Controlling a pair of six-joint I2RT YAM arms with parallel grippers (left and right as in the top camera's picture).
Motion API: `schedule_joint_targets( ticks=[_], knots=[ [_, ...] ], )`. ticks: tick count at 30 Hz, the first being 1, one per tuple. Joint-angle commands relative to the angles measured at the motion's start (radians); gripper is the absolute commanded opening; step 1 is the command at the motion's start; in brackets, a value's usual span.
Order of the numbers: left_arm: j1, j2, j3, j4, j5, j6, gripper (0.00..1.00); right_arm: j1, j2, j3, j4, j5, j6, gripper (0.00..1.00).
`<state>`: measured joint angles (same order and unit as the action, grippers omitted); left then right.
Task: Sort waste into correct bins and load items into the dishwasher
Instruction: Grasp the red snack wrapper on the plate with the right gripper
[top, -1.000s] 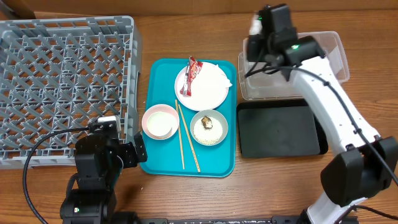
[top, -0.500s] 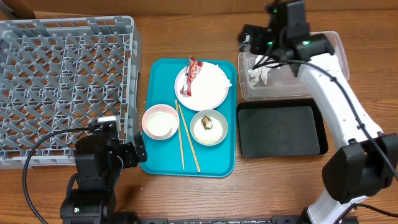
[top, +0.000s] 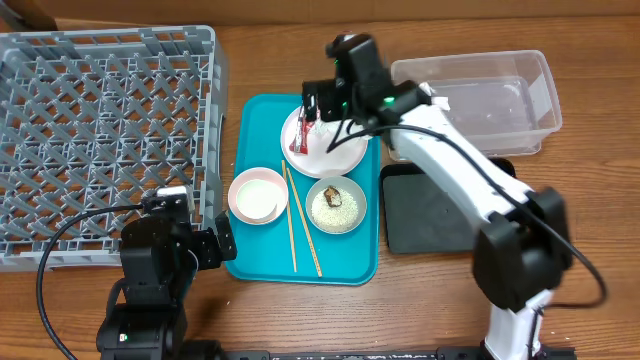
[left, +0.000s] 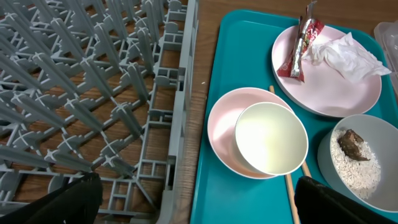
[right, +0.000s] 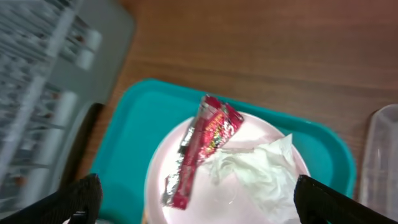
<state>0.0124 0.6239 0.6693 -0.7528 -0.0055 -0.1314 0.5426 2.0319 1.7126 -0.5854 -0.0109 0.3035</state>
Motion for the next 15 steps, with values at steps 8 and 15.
schedule_joint_targets(
  ticks=[8, 15],
  knots=[
    [-0.006, -0.002, 0.023, 0.002, -0.013, 0.004, 1.0, 0.049, 0.19, 0.002, 0.106, 0.055, 0.004, 1.0],
    [-0.006, -0.002, 0.023, -0.002, -0.013, 0.004, 1.0, 0.068, 0.258, 0.002, 0.106, 0.089, 0.012, 1.0]
  ],
)
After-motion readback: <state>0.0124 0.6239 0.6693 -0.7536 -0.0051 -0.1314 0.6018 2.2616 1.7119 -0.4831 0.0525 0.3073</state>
